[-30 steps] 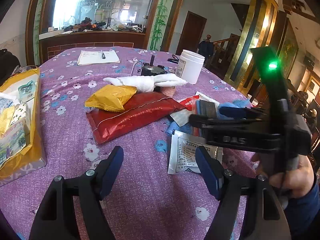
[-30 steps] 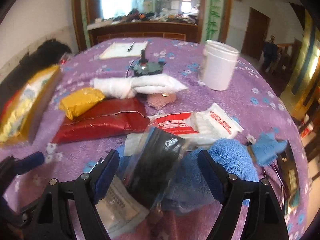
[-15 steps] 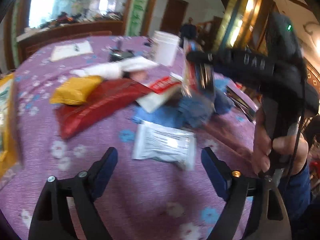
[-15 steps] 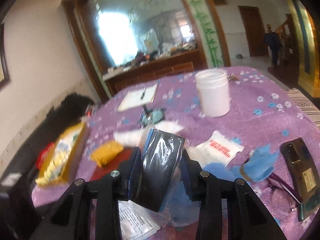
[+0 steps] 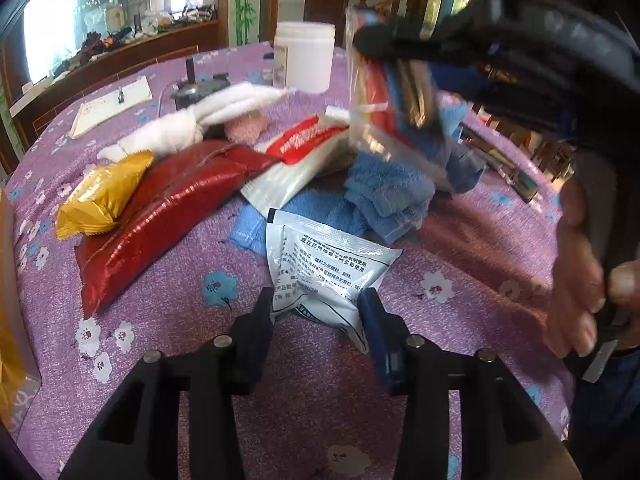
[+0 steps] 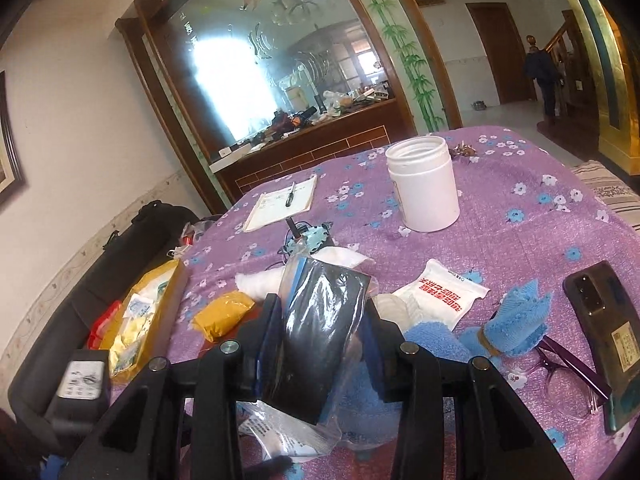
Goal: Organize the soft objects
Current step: 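Lift the black pouch with the right tool while the left tool lifts the white sachet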
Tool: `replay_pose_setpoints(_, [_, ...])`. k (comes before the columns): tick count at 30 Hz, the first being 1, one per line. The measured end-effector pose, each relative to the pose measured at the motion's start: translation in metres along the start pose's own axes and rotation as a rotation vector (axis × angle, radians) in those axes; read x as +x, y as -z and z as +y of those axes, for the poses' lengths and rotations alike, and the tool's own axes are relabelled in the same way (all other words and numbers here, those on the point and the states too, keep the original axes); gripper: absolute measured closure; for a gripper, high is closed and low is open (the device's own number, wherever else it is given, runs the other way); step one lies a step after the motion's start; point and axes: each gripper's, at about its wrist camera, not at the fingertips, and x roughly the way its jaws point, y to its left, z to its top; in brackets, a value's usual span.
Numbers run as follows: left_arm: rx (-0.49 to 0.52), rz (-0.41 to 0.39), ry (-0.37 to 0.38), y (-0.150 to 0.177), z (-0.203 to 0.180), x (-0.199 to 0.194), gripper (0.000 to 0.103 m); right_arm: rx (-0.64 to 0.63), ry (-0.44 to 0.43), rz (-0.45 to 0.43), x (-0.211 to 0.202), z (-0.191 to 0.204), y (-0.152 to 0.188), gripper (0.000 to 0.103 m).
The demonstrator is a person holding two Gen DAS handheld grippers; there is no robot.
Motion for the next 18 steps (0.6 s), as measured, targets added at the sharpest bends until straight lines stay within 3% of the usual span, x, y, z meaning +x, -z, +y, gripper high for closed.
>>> replay_pose_setpoints(8, [-0.056, -0.075, 0.012, -0.002, 0.015, -0.018, 0.062, -0.011, 0.004, 0.006, 0.003, 0.002, 0.002, 0.062])
replay_pose_setpoints(18, [-0.095, -0.138, -0.026, -0.003, 0.035, -0.036, 0.062, -0.052, 0.005, 0.018, 0.007, 0.010, 0.004, 0.062])
